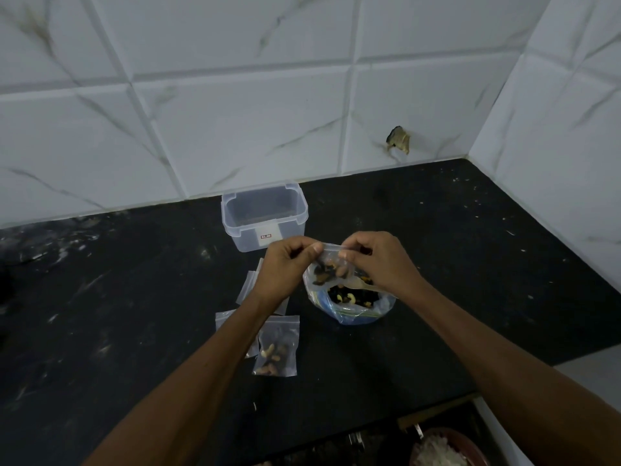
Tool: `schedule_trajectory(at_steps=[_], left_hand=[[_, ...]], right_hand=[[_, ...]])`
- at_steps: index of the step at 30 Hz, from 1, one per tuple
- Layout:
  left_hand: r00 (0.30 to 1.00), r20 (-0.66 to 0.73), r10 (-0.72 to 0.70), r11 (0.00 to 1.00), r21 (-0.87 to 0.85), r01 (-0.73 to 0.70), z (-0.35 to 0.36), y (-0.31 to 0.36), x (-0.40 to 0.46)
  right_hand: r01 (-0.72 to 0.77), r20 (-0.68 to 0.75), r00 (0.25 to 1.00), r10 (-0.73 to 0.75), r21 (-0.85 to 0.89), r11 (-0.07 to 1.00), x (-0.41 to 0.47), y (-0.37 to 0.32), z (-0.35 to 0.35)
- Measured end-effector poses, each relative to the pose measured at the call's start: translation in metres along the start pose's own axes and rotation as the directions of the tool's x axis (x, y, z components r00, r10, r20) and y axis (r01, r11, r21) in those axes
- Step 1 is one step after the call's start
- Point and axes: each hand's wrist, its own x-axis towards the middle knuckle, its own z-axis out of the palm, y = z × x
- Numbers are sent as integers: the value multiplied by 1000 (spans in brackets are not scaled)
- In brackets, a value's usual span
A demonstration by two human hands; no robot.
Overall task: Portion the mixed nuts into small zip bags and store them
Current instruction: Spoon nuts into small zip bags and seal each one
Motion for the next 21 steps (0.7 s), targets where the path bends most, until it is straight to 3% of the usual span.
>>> schedule_trajectory(at_steps=[6,16,21], left_hand=[[995,97,-33,998,-49,38,-5,2,3],[999,7,-54,992,113,53,-2,7,6],[995,79,-53,998,-12,54,-1,10,6]], right_hand=[[-18,24,1000,16,66,998,0,1,0],[-96,21,995,93,217,971,-3,2,-5],[-84,-3,996,87,208,974,-2,-2,-5]])
